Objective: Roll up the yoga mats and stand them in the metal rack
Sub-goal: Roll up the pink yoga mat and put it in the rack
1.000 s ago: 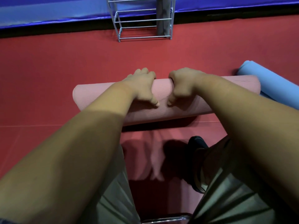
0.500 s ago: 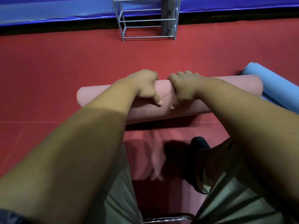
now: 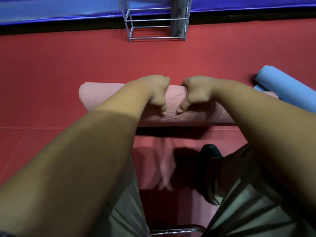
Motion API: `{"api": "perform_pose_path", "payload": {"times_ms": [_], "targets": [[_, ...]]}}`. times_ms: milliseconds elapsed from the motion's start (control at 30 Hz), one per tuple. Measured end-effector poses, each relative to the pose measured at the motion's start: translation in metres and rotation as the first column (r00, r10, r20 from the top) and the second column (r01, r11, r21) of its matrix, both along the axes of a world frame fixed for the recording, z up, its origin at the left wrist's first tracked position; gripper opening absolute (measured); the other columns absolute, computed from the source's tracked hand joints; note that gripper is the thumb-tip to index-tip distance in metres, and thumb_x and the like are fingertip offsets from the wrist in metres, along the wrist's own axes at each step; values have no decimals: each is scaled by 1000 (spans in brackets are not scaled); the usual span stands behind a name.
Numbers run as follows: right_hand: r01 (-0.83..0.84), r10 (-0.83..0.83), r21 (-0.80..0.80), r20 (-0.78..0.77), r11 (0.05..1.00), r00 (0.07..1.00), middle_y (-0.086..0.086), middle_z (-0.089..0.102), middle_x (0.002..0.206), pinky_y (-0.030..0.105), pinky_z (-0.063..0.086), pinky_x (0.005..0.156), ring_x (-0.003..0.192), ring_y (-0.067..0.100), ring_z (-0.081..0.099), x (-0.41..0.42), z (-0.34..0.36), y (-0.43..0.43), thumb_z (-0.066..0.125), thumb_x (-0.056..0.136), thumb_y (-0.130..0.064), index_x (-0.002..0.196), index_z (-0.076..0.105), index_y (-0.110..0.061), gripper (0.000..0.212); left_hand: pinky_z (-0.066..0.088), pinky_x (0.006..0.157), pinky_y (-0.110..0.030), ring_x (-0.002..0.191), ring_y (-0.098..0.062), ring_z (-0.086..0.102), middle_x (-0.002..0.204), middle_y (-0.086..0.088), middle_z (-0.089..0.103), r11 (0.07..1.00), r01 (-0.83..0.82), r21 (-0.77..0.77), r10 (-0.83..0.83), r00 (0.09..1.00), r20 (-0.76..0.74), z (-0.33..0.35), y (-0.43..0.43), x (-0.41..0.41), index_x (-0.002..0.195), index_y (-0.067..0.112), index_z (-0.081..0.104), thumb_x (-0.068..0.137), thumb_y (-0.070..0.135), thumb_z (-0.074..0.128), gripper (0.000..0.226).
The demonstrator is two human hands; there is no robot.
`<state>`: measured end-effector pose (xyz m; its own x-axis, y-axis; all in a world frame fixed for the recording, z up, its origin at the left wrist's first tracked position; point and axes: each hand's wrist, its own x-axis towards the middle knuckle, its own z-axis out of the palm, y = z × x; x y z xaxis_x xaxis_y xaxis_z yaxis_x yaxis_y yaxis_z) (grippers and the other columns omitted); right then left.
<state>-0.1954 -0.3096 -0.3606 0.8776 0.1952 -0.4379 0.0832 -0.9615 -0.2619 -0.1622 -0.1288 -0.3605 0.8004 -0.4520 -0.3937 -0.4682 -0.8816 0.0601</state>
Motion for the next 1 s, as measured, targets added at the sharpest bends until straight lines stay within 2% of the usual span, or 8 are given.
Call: {"api": "perform_pose_path", "payload": {"times_ms": [133,267,433,533,667,800,900,1000], "targets": [[-81,82,-8,61,997,995,5,65,119,40,56,95,105,29,64,-2,-1,7,96,55,-66,135,59,-18,100,51,74,-33,89,-30,62,94,2,58,999,-42,-2,42,998,-50,5,6,5,106,21,57,50,55,102,79],[-100,108,-92,79,991,991,4,62,125,48,55,99,112,34,62,-7,-3,16,80,26,-86,136,54,-24,128,55,78,-35,91,-28,66,102,1,65,999,-45,17,46,994,-100,4,9,6,112,21,61,52,58,99,80],[-87,90,-60,57,994,994,2,74,109,40,59,89,97,29,68,-5,1,15,98,46,-66,122,66,-22,94,56,97,-43,107,-30,62,126,-5,63,997,-52,50,58,991,-124,-5,9,0,123,20,51,59,58,98,88],[-55,57,-37,38,998,998,2,76,96,37,59,80,86,25,69,-2,-2,8,98,52,-64,107,71,-21,76,50,106,-49,128,-32,51,137,-9,52,995,27,92,-24,999,-39,-8,5,-9,137,17,46,55,63,99,108],[-20,20,5,20,1000,1000,3,76,99,39,60,87,92,28,70,0,-1,5,97,57,-63,115,71,-19,77,52,103,-49,132,-34,52,140,-9,53,995,35,92,-37,999,27,-8,2,-11,137,16,46,52,54,103,109],[-47,47,15,-12,999,999,5,72,115,40,57,94,102,28,67,2,-1,6,95,62,-64,127,64,-20,85,57,87,-40,99,-31,61,115,-4,62,999,-27,30,27,1000,-13,-4,6,-1,112,22,50,53,51,102,84],[-129,132,-127,16,983,991,4,57,125,46,50,107,118,33,57,-1,0,13,93,52,-75,139,56,-23,107,58,85,-38,96,-30,62,113,-1,62,998,-63,-3,63,996,-69,-6,8,3,120,20,56,51,53,101,89],[-123,128,-190,14,974,992,2,64,119,49,56,100,111,33,62,-1,-5,20,89,35,-79,124,62,-26,107,53,81,-35,98,-30,62,112,-1,60,998,-57,-2,56,993,-108,-10,8,4,121,19,55,57,52,99,85]]}}
